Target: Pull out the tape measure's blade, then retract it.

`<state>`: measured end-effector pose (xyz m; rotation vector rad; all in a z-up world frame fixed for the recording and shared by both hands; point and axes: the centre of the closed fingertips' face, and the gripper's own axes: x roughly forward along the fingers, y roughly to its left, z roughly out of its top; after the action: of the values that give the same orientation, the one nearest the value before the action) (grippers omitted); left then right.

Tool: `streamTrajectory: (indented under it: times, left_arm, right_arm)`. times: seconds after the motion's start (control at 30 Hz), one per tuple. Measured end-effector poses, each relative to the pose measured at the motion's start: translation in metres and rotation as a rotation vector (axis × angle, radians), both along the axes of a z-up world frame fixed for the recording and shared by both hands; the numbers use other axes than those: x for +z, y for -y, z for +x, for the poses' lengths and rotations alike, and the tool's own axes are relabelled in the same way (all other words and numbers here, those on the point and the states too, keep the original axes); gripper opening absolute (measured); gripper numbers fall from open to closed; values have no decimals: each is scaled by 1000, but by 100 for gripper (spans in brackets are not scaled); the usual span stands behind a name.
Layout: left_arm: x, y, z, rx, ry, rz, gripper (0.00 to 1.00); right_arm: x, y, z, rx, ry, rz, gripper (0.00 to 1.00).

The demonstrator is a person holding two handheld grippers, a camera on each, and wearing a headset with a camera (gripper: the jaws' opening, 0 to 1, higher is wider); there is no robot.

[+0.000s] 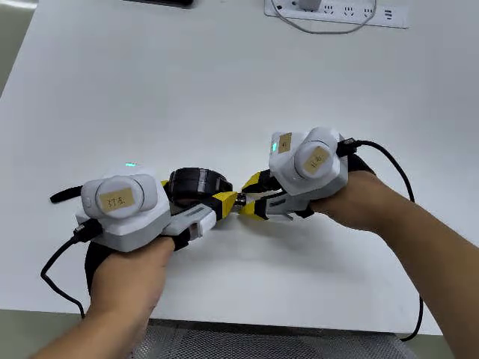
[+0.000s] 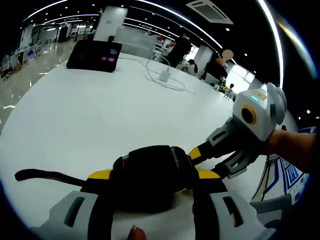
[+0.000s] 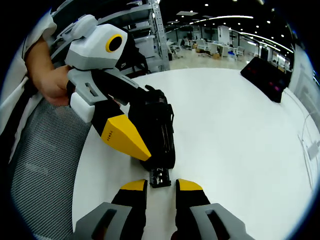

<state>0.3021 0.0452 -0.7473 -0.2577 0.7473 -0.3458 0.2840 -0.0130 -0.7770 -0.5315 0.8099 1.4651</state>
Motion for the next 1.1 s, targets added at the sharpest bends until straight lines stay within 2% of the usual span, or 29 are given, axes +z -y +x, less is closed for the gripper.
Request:
streamTrajectory:
  times: [0.27, 0.37, 0.47, 0.6, 0.87, 1.1]
  left_arm:
    - [5, 0, -1, -21, 12, 9, 61]
    - [6, 3, -2, -31, 14, -3, 64]
    - [11, -2, -1, -35, 25, -8, 64]
    - [14, -5, -2, -62, 41, 13, 65]
    - [19, -4, -4, -85, 54, 14, 68]
    - [25, -7, -11, -154, 83, 77, 73]
  right_arm:
    - [5, -3, 0, -16, -8, 20, 22]
    - [6, -2, 0, -20, -5, 22, 22]
    - [16, -4, 1, -58, -21, 65, 26]
    - [18, -3, -1, -66, -18, 69, 29]
    - [26, -2, 0, -94, 2, 92, 30]
    - [33, 12, -3, -151, 7, 113, 43]
